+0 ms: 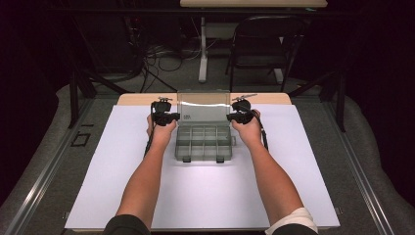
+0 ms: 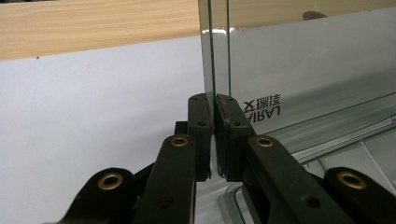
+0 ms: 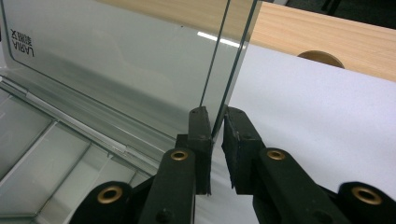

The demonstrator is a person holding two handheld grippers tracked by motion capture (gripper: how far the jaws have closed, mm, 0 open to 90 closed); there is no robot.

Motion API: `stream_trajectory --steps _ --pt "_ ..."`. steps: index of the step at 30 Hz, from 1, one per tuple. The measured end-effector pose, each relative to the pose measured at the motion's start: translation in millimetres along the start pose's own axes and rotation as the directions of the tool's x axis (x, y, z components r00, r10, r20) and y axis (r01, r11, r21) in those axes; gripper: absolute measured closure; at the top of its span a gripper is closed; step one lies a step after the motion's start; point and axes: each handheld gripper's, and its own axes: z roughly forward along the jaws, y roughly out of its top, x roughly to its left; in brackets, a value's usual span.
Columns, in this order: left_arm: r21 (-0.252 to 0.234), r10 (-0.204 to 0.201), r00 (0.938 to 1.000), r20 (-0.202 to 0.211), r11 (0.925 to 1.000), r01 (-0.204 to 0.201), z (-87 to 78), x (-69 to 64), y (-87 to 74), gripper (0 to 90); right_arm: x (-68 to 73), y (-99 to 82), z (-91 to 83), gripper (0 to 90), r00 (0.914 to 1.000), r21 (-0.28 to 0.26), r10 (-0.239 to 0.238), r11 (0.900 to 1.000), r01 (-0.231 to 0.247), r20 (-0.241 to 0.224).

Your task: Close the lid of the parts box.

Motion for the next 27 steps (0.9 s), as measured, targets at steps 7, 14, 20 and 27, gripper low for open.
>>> stream_trajectory --steps 7,14,20,27 --pt "0.003 -0.008 0.9999 0.009 1.0 0.008 -0.5 1.4 0.7 85.0 1.9 -3.7 -1.4 82.2 0.9999 -0.03 -0.012 0.9995 0.012 0.012" --pt "-0.026 -0.003 1.0 0.006 0.9997 0.003 -4.9 1.8 8.3 74.7 4.9 -7.4 -2.6 82.5 0.9993 -0.061 -0.026 0.9977 0.028 0.028" --pt "-0.065 -0.004 0.9997 -0.023 0.9978 0.003 -14.7 1.3 24.4 65.3 5.4 -9.5 -4.5 82.5 0.9988 -0.07 -0.036 0.9968 0.038 0.033" --pt "-0.11 -0.017 0.9998 0.01 0.9937 0.018 -21.6 0.8 42.6 63.9 5.9 -11.6 -6.2 82.5 0.9983 -0.085 -0.046 0.9952 0.049 0.035"
